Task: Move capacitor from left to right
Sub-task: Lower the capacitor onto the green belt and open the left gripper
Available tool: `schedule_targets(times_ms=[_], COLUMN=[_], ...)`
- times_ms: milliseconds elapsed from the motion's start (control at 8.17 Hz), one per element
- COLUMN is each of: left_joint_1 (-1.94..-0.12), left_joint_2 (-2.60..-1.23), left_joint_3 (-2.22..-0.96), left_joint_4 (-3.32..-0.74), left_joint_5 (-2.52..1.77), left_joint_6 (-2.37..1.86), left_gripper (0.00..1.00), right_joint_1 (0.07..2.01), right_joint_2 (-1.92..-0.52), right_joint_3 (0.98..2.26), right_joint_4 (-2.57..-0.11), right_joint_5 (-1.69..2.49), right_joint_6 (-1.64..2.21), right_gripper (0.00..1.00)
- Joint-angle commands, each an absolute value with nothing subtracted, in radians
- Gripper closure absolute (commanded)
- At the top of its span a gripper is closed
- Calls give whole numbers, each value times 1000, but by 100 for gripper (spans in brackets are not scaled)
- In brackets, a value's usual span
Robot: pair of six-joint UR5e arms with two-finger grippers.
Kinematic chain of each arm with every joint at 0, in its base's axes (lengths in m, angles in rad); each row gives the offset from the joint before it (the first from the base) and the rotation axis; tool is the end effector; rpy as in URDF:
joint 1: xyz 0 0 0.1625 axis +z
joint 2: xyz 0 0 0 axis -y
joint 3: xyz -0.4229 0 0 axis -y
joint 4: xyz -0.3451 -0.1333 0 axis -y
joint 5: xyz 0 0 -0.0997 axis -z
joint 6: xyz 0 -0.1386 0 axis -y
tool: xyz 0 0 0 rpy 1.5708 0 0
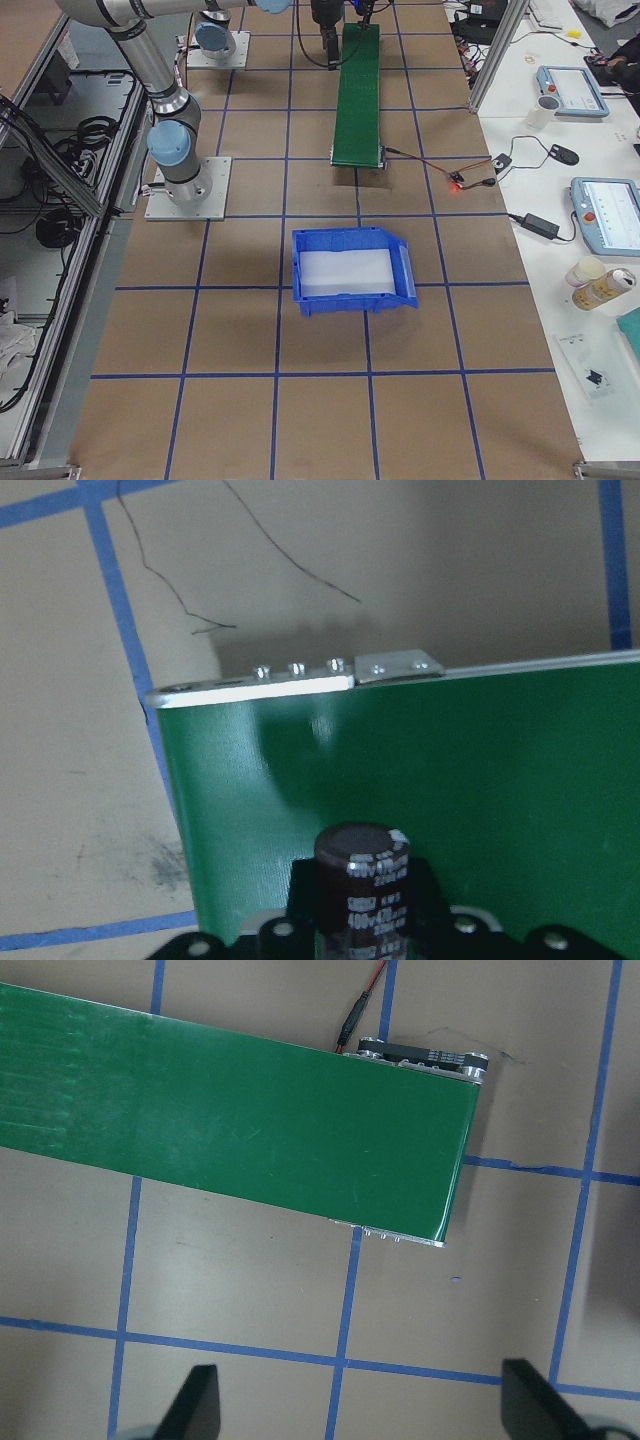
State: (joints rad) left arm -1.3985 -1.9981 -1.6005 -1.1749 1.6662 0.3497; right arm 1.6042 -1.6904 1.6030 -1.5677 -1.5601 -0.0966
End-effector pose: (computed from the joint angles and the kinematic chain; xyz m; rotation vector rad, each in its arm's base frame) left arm -0.0196 -0.5881 0.2513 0.2757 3.0501 0.1282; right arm 0.1482 -0.3996 0.4828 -0.2041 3.1241 -0.1325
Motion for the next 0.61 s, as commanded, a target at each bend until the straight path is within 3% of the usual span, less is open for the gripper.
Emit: schedule_targets(times_ms=[0,489], left_joint_1=[-1399,-1399], left_joint_2=[-1999,-2002], left_joint_3=[-1620,-1624], left_joint_4=[-1163,-1141], left_joint_5=[1609,1605], left_joint_6=[307,302], left_gripper=[100,98], right_joint_1=[1605,1603], right_joint_2=[-1690,-1690], right_joint_3=[1603,1603], right_joint_4=[-1568,-1568], right_joint_5=[-1560,-1560], right_joint_6=[-97,-97], right_gripper=[0,0])
